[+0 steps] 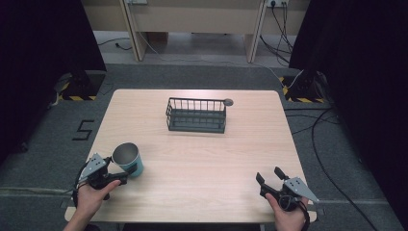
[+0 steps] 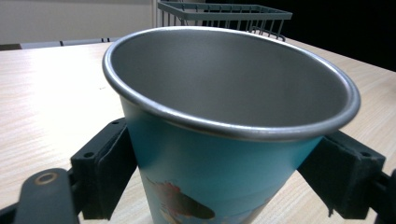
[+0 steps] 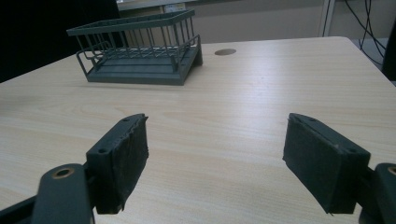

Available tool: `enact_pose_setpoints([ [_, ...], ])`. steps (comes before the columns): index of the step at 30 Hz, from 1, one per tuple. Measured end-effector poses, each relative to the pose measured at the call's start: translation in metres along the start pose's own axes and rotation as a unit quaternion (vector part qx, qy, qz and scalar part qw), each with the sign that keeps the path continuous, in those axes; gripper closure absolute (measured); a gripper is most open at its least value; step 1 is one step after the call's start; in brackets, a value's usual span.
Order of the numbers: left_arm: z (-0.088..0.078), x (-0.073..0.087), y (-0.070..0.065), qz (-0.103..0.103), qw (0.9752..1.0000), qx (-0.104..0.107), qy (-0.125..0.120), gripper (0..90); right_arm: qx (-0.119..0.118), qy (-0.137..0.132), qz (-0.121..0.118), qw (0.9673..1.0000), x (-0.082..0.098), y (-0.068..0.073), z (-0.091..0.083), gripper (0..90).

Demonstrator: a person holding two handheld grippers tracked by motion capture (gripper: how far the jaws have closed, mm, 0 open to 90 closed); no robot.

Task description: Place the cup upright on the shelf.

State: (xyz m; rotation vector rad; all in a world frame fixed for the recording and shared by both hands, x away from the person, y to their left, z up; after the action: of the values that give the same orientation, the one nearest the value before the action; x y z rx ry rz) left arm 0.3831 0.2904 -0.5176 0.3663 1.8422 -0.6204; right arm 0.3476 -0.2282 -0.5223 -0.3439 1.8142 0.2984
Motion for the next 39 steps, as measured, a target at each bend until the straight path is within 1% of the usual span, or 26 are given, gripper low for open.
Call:
enact_pose_setpoints([
  [5,-0.002,-0.003,0.0,0.001,0.9999,-0.004,-0.01,15.2,0.0,0.001,0.002,1.0,0.001,0.0,0.0,22.7],
  [7,-0.003,-0.006,0.0,0.004,0.9998,-0.008,-0.016,15.3,0.001,0.0,0.002,1.0,0.001,0.0,0.0,22.7],
  [12,-0.004,-0.012,-0.002,0.012,0.9996,-0.009,-0.023,15.2,0.001,0.002,0.003,1.0,0.002,0.0,0.001,22.6],
  [17,-0.004,-0.017,-0.003,0.02,0.9995,-0.007,-0.025,15.3,0.002,0.002,0.004,1.0,0.002,0.0,0.001,22.6],
  [26,-0.006,-0.027,-0.006,0.021,0.9992,-0.002,-0.034,15.3,0.004,0.005,0.007,1.0,0.003,-0.001,0.001,22.7],
  [30,-0.004,-0.034,-0.007,0.025,0.999,0.001,-0.037,15.3,0.004,0.004,0.007,1.0,0.003,-0.001,0.001,22.7],
  [34,0.002,-0.041,-0.009,0.031,0.9987,0.005,-0.04,15.4,0.005,0.005,0.009,0.9999,0.003,-0.002,0.001,22.7],
  [39,0.005,-0.045,-0.011,0.033,0.9986,0.007,-0.04,15.4,0.005,0.004,0.01,0.9999,0.003,-0.002,0.001,22.8],
])
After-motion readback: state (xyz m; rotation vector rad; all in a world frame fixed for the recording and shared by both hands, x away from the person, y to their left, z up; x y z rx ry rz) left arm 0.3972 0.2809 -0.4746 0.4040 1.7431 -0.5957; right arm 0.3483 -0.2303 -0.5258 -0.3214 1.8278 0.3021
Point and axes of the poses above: each handheld gripper's, and its own axes: z roughly forward along the jaws, x roughly out of its underside, y roughly to its left, the point moved 6 cm from there along z, roughly forward along the jaws, and after that the axes turned 7 degrees about -z, right-handed, at the moved point
